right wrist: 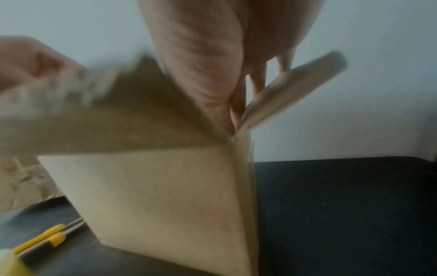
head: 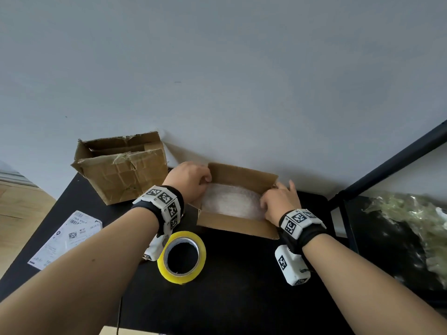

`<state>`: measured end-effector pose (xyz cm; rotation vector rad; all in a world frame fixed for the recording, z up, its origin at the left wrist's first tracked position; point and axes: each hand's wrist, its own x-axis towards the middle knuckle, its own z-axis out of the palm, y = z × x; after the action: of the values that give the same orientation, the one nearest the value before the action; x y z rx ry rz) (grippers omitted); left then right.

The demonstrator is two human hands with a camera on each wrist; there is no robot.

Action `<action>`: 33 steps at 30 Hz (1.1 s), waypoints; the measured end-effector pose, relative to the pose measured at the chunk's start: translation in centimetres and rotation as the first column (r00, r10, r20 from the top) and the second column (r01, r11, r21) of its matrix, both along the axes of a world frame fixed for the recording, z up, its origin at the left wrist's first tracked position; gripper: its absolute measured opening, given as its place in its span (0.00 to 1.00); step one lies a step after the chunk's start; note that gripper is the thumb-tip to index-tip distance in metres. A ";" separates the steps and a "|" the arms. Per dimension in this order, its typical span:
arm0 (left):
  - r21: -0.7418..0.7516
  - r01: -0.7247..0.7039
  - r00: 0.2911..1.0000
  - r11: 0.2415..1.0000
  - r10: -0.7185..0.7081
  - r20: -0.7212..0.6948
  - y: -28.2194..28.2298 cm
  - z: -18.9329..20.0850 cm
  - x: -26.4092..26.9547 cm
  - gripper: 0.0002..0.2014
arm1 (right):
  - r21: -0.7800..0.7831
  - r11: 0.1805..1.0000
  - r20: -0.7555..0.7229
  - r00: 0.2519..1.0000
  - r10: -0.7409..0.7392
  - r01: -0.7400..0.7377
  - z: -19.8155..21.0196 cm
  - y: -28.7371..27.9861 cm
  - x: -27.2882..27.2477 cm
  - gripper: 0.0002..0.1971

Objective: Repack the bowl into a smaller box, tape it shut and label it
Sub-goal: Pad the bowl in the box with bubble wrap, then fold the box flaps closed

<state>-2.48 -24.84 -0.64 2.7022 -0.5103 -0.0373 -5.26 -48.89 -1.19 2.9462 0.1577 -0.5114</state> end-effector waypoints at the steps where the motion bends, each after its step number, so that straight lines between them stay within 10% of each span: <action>1: -0.061 -0.057 0.998 0.996 0.057 0.003 -0.1 0.5 -0.1 0.10 | 0.034 0.999 0.007 1.000 -0.022 0.022 0.4 -0.5 0.0 0.04; 7: -0.156 -0.297 0.927 0.942 0.246 -0.282 -1.8 1.4 -0.6 0.29 | 0.435 0.886 0.166 0.952 -0.256 0.162 2.7 -3.2 -0.2 0.11; 13: -0.074 -0.291 0.907 0.954 0.251 -0.339 -2.7 1.5 -0.6 0.30 | 0.457 0.728 0.064 0.798 -0.599 0.511 3.0 -6.1 -1.1 0.19; 18: -0.061 -0.320 0.893 0.946 0.279 -0.352 -2.5 1.6 -0.3 0.27 | 0.753 0.082 -0.436 0.589 -0.681 0.653 2.7 -6.4 -1.1 0.09; 20: -0.062 -0.322 0.895 0.945 0.283 -0.345 -2.5 1.7 -0.4 0.24 | 0.777 0.007 -0.477 0.595 -0.647 0.630 3.1 -5.9 -1.0 0.11; 27: -0.108 -0.329 0.886 0.938 0.267 -0.379 -2.3 2.1 -0.2 0.16 | 0.802 0.111 -0.437 0.703 -0.561 0.587 4.1 -4.0 -1.2 0.11; 33: -0.247 -0.396 0.841 0.884 0.242 -0.484 -2.1 1.4 0.0 0.17 | 0.618 0.685 -0.277 0.922 -0.270 0.386 3.6 -3.3 -2.2 0.23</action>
<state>-2.52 -26.97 0.79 2.2965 0.0828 -0.4217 -7.44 -52.21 2.45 3.6604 -0.2458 -0.9197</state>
